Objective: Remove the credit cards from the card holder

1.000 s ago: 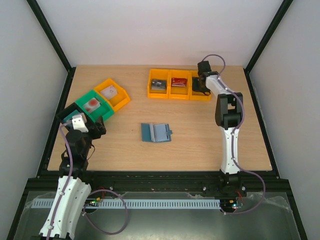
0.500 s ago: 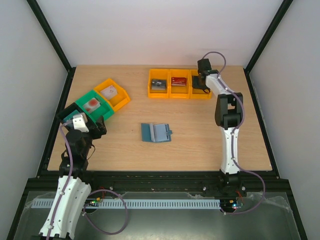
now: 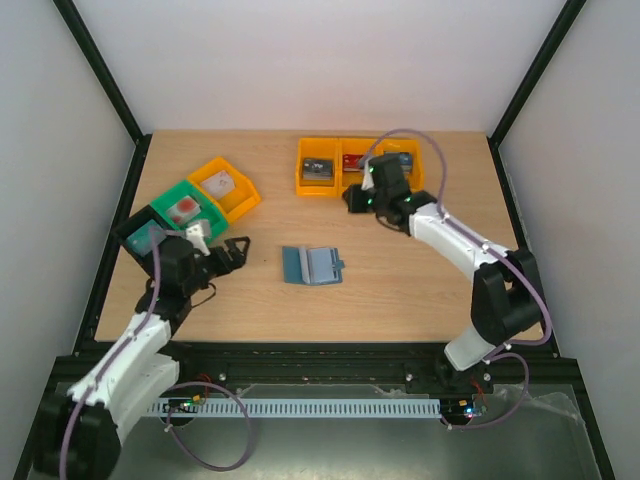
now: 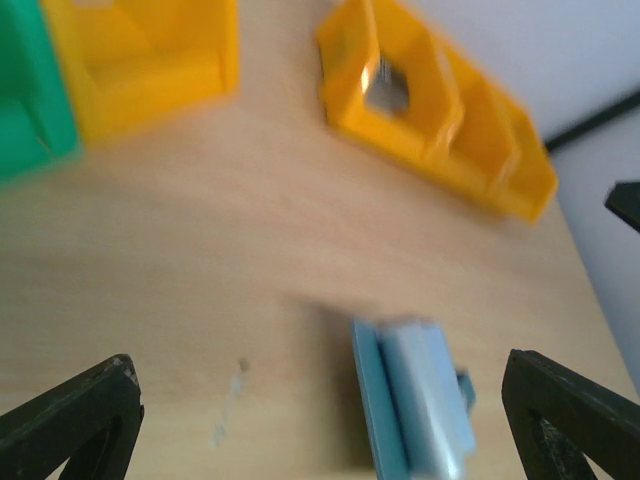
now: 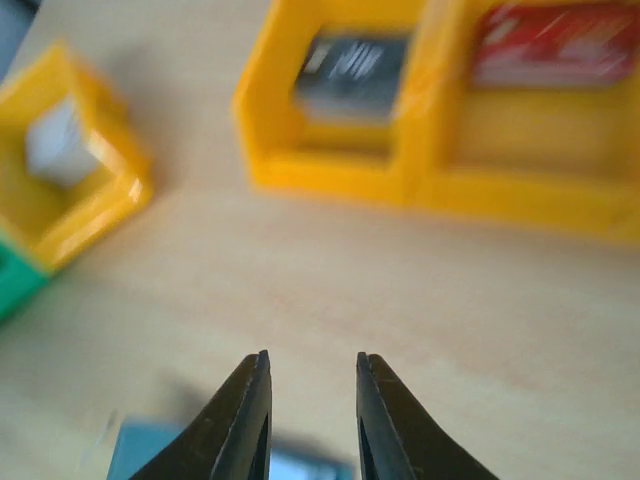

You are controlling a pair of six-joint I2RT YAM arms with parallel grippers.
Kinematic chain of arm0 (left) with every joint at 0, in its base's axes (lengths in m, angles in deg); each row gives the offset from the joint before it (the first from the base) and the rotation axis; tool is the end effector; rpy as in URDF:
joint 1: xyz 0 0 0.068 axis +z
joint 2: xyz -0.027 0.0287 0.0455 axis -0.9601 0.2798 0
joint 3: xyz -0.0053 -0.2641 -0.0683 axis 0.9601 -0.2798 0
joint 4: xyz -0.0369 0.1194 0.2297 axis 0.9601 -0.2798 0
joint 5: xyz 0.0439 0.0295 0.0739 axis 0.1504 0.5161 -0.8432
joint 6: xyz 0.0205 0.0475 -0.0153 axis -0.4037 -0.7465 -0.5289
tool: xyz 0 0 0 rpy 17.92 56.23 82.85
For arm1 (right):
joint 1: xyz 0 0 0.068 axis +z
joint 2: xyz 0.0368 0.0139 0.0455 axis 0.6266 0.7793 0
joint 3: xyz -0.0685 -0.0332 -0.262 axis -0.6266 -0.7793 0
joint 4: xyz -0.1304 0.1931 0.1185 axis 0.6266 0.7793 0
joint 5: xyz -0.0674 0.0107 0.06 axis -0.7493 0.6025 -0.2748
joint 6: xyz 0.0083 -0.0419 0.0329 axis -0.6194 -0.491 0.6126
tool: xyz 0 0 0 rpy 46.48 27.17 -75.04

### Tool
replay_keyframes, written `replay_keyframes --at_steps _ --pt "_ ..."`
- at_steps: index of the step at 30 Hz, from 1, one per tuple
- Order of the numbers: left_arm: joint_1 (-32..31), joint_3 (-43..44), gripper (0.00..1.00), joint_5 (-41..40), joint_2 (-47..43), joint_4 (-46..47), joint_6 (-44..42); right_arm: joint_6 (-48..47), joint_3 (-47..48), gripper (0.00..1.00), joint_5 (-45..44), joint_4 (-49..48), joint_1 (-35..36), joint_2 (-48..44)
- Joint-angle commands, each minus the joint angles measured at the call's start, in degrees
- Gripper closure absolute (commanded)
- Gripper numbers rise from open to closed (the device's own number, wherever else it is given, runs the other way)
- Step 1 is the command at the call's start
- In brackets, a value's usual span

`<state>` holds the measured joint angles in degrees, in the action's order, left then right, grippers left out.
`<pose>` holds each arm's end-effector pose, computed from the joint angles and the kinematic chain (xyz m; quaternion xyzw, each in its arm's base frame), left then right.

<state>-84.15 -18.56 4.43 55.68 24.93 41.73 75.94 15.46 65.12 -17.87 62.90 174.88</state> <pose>0.1685 -0.0401 0.2163 -0.1061 0.7927 -0.3302 0.5013 0.3316 0.1581 0.2815 -0.0876 0.8797 0.2766 0.3767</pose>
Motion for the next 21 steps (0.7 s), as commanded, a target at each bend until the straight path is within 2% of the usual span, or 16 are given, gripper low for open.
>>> replay_keyframes --at_steps 1,5,10,16,21 --pt "-8.23 1.13 0.01 4.59 11.2 2.26 1.86 2.09 -9.9 0.74 9.03 -2.65 5.73 0.52" --pt "-12.58 2.64 0.01 8.65 22.88 7.83 3.11 2.64 -18.08 0.67 12.59 -5.42 8.3 0.08" --pt "-14.91 6.42 0.01 10.8 33.25 12.49 2.46 1.36 -20.53 0.68 13.82 -8.11 9.07 4.07" --pt "-17.71 8.07 0.01 10.79 39.87 17.55 3.65 0.67 -21.14 0.7 13.29 -9.54 9.3 7.07" --pt "-18.95 10.04 0.01 9.5 43.25 18.21 3.75 -0.27 -20.48 0.7 11.78 -8.97 10.31 9.34"
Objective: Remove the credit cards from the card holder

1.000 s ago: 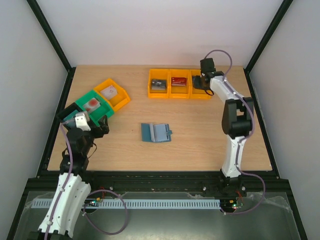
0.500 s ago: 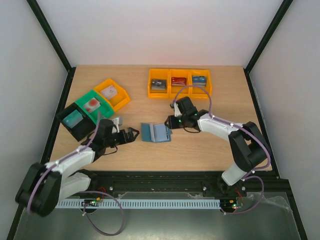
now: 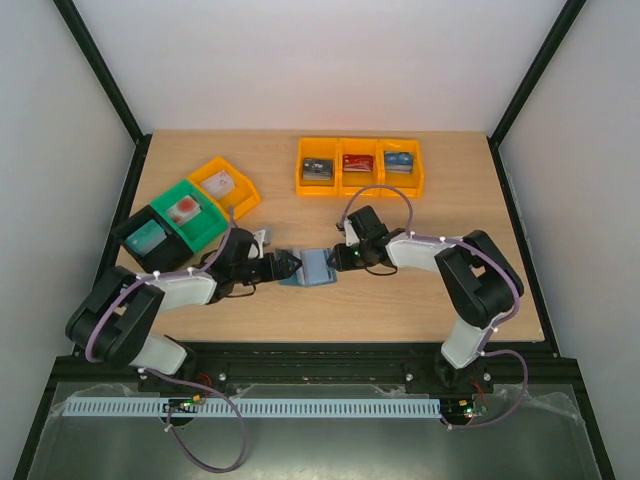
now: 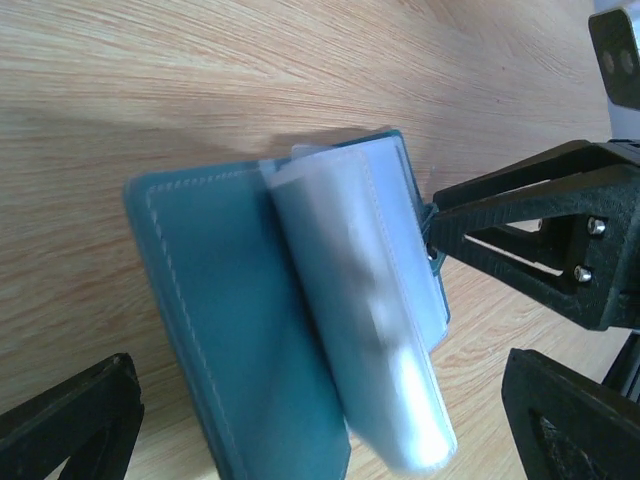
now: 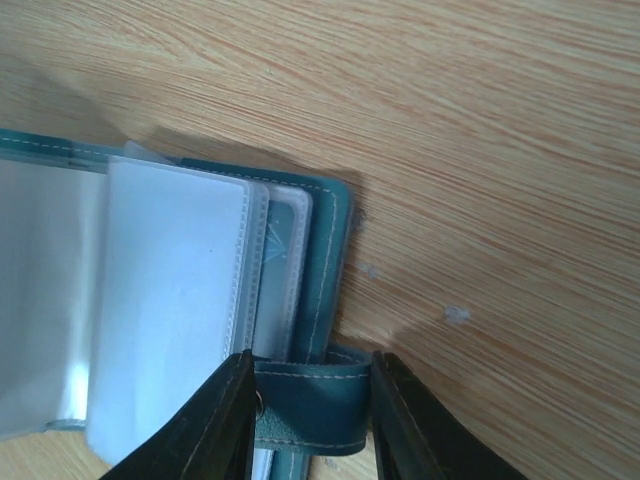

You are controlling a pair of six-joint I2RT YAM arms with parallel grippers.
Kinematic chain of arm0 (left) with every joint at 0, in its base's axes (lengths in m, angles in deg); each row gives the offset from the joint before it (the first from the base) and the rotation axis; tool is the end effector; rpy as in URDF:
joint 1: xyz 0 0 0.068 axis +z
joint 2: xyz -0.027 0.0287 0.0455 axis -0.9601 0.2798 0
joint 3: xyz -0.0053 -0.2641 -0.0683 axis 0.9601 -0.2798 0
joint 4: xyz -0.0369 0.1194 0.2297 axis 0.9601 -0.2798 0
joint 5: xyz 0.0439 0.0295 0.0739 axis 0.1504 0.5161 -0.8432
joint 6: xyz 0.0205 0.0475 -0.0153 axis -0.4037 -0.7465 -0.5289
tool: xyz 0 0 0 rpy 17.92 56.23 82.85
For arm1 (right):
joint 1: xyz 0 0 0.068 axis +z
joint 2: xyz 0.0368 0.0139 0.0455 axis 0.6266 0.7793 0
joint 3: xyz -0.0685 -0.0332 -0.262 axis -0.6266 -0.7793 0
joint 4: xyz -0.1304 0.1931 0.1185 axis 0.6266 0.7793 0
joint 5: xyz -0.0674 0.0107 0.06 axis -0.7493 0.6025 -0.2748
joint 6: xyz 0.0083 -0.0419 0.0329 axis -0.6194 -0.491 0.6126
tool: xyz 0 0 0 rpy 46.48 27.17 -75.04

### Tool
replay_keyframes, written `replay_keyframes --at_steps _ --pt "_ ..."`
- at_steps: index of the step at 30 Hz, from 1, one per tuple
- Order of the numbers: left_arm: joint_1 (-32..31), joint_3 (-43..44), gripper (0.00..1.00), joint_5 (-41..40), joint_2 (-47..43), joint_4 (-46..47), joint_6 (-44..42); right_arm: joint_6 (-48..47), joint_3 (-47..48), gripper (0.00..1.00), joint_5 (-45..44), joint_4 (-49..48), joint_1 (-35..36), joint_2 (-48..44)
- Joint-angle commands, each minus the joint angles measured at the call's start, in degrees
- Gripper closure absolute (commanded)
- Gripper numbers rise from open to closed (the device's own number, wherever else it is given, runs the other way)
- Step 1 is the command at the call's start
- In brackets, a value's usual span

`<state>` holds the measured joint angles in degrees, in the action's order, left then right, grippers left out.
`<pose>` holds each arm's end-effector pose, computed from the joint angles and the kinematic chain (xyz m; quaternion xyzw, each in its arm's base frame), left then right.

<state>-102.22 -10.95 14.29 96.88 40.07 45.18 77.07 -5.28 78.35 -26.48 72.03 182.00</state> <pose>0.2183 -0.1352 0.1439 0.0098 0.8731 -0.4092 0.2649 0.2654 0.1937 0.1422 -0.1675 0.9128 0.3389 0.1547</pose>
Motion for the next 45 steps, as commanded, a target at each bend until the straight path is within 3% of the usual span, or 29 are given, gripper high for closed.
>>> replay_keyframes --at_steps 1,3,5,11,20,23,27,29,34,39,45 --pt "-1.05 2.97 0.01 -0.74 2.47 2.93 0.33 -1.59 0.64 0.7 -1.86 -0.15 1.4 2.44" --pt "-1.6 3.82 0.01 -1.86 3.34 2.58 0.61 -1.89 1.23 0.7 -2.5 0.1 1.88 2.62" --pt "-1.74 4.14 0.07 -3.3 4.19 1.54 1.18 -2.16 1.38 0.7 -2.25 -0.19 2.0 2.53" --pt "-1.91 3.92 0.54 -3.99 4.85 1.62 1.88 -3.72 1.43 0.69 -1.6 0.08 2.09 2.2" --pt "-3.0 3.63 0.83 -4.28 5.97 2.36 2.46 -3.52 0.56 0.66 -0.76 -1.22 2.08 0.6" --pt "-3.05 3.29 0.98 -4.36 5.23 2.38 2.53 -3.93 0.17 0.65 -0.7 -0.9 2.06 0.14" --pt "-3.33 2.65 0.98 -1.25 2.59 5.12 -0.46 -6.35 0.23 0.64 -3.65 0.98 1.86 -1.78" --pt "-4.08 2.13 0.98 3.54 -2.24 8.11 -7.71 -7.89 -1.61 0.61 -3.1 -1.48 -0.11 -6.75" --pt "-3.72 0.77 0.98 7.24 -9.99 7.01 -18.04 -9.32 -6.67 0.5 5.71 -9.97 -5.06 -15.96" --pt "-5.07 2.01 0.98 6.47 -20.69 3.15 -37.52 -12.12 -10.8 0.38 10.73 -14.92 -7.37 -25.86" --pt "-2.65 4.97 0.98 12.52 -31.17 1.91 -43.87 -13.1 -14.8 0.23 22.68 -24.33 -8.36 -38.12"
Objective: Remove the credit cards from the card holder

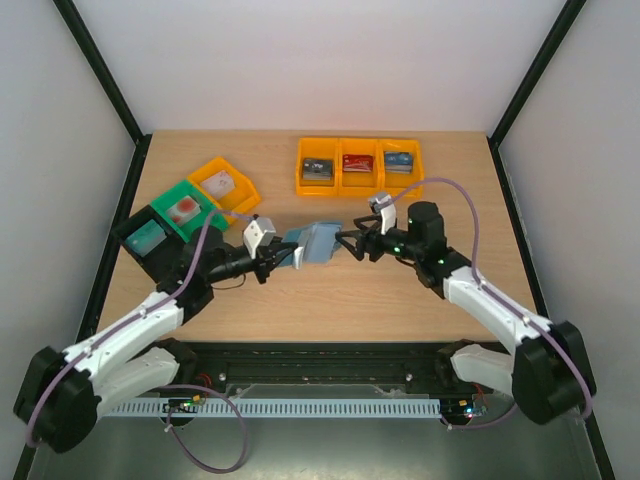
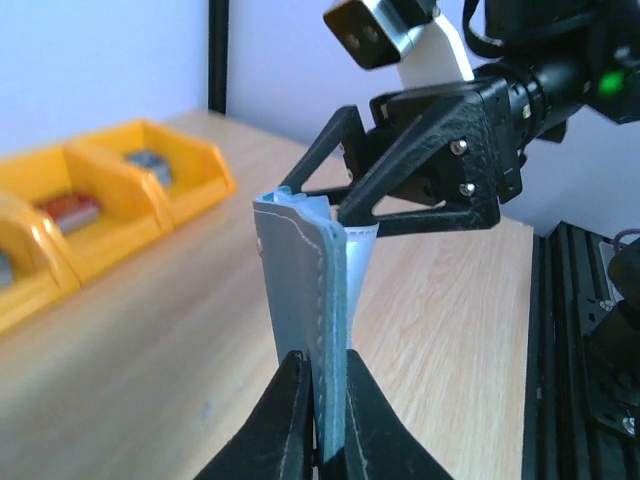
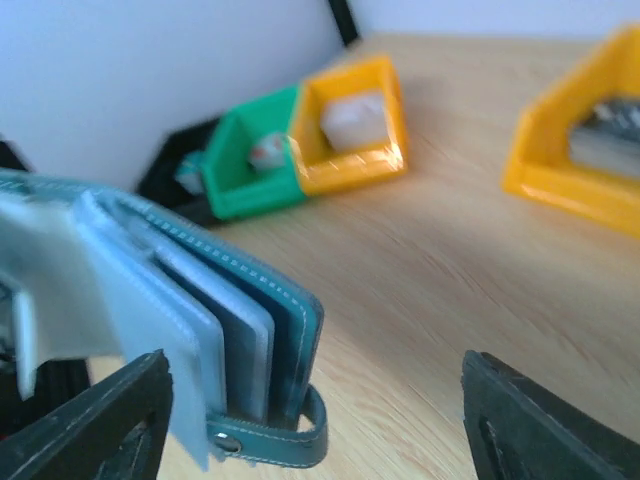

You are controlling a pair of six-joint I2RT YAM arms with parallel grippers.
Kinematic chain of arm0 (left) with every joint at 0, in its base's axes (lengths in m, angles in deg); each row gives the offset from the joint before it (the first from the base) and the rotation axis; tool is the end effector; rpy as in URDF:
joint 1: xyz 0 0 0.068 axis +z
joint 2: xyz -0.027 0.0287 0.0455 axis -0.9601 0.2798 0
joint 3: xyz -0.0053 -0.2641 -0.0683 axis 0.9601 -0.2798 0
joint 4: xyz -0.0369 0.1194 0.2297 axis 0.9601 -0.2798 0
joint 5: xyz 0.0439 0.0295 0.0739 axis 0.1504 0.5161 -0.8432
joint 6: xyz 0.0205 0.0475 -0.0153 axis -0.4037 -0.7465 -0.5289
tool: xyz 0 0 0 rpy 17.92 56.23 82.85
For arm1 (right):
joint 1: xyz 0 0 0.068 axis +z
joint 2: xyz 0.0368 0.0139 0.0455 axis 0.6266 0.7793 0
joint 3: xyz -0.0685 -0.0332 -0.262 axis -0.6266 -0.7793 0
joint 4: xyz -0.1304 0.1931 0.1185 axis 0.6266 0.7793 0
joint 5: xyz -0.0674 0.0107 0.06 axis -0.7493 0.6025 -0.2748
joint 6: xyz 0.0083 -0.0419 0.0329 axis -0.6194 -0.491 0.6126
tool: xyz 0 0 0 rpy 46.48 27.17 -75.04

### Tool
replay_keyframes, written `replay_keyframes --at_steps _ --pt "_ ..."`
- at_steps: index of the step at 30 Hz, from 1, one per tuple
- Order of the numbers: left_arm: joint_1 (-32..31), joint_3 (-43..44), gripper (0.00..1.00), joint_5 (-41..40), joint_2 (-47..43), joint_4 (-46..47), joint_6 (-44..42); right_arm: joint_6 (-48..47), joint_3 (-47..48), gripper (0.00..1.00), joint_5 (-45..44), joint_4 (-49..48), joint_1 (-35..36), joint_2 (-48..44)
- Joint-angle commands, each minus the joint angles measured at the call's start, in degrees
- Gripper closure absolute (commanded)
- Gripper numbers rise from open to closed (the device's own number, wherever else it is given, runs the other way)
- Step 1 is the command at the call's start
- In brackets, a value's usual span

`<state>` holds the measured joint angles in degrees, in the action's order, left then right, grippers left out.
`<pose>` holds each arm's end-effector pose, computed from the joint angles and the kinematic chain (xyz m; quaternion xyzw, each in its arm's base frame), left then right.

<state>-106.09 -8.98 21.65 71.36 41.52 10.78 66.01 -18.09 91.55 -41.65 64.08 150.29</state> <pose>0.1769 -0.1342 0.2576 0.3439 0.6545 -0.4026 0.5397 0.2202 0.1298 0.2502 -0.2978 0.7382 0.4380 0.4178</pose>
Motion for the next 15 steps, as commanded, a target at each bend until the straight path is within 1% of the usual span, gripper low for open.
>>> replay_keyframes --at_steps 1,3,7,10,15 --pt "1.67 3.34 0.98 5.89 -7.14 0.72 -9.46 -2.55 -2.12 0.22 10.33 -9.74 -0.43 -7.83" --pt "2.52 3.56 0.98 6.15 -10.36 2.21 -8.13 -3.24 -1.68 0.22 10.45 -9.49 -0.4 -9.59" --pt "3.83 2.2 0.98 4.78 -13.66 7.62 -0.5 -3.35 0.71 0.23 11.45 -7.69 0.77 -10.74" --pt "3.77 1.44 0.98 6.46 -14.89 9.08 1.49 -4.62 1.73 0.23 7.94 -6.58 4.19 -10.74" --pt "3.77 1.49 0.98 6.74 -15.76 9.98 1.99 -4.71 4.06 0.23 6.67 -6.4 7.19 -10.08"
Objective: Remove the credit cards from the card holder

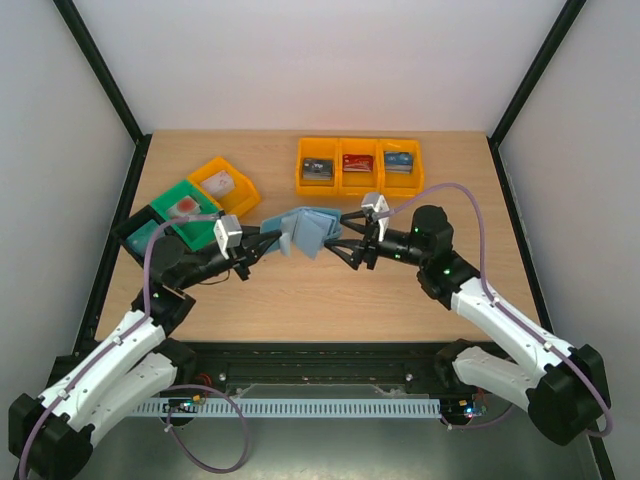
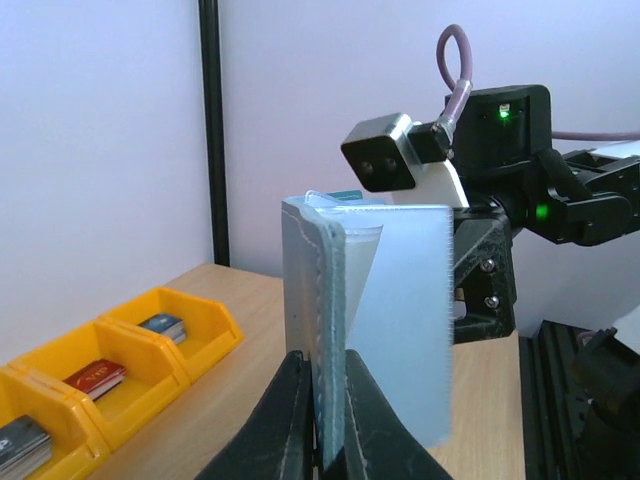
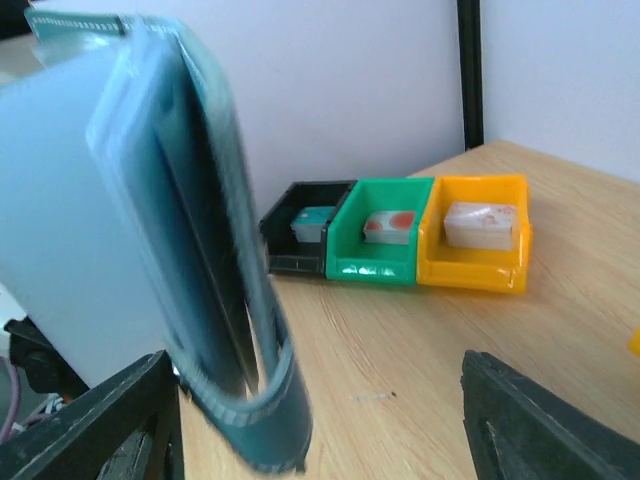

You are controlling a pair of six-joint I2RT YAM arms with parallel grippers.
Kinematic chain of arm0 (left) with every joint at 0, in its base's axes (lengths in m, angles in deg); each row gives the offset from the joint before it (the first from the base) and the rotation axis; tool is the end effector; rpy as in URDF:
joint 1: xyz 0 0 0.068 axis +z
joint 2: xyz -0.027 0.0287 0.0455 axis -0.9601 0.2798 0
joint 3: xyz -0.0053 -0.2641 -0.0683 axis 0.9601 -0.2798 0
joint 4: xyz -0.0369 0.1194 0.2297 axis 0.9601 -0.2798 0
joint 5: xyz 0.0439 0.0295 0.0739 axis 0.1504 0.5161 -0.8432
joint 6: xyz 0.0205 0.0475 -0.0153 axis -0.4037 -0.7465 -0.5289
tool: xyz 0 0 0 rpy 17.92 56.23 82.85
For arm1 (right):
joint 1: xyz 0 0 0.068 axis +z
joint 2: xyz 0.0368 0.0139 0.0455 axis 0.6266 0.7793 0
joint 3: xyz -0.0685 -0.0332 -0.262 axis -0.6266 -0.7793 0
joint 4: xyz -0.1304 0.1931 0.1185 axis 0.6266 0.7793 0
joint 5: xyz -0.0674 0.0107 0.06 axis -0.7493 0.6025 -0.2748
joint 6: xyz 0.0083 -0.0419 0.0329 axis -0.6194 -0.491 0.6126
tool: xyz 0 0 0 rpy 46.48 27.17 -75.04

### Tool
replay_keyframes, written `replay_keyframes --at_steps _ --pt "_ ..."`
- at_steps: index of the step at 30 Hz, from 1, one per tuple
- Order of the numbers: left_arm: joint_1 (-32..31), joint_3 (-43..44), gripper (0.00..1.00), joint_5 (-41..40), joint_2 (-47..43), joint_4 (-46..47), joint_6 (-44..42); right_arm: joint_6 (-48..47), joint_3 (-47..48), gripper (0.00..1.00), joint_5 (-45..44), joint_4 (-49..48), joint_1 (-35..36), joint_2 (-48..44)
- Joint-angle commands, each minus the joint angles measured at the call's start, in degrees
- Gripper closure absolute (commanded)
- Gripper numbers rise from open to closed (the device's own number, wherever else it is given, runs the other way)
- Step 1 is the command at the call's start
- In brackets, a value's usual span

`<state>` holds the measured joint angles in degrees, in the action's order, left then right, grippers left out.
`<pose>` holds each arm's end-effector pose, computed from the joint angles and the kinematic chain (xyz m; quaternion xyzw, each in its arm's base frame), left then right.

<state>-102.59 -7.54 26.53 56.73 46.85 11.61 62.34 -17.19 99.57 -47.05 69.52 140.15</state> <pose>0.1423 -0.1026 0.3217 0.3578 0.5174 -0.4115 0.6594 0.1799 0.1381 0.3045 -0.4153 0.5935 0.4872 0.4877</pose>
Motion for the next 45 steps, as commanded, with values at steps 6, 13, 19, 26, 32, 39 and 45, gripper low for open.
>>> replay_keyframes --at_steps 6,13,19,26,32,39,45 --pt "0.28 0.29 0.98 2.9 -1.72 4.65 1.3 -1.1 4.67 0.24 -4.24 -0.78 2.61 1.28" --pt "0.19 -0.08 0.98 3.17 -2.3 4.84 1.69 -0.59 8.08 0.23 -2.96 -1.85 5.77 4.88" --pt "0.19 -1.05 0.98 1.91 -2.37 5.73 3.55 -0.52 9.51 0.21 -2.94 -3.62 9.23 6.64" --pt "1.2 -1.16 0.98 -0.39 -2.78 6.24 6.82 -10.29 12.17 0.18 5.63 7.21 10.41 3.98" --pt "1.42 -1.42 0.98 1.12 -3.71 7.0 5.76 -14.68 9.69 0.17 -4.62 11.19 8.58 -3.24" --pt "1.42 -1.63 0.98 1.71 -4.15 7.25 5.03 -10.84 10.15 0.34 -7.53 9.09 4.74 -4.51" --pt "1.44 -1.62 0.98 1.77 -4.2 7.43 4.93 -8.85 9.71 0.49 -5.99 8.0 2.96 -4.32"
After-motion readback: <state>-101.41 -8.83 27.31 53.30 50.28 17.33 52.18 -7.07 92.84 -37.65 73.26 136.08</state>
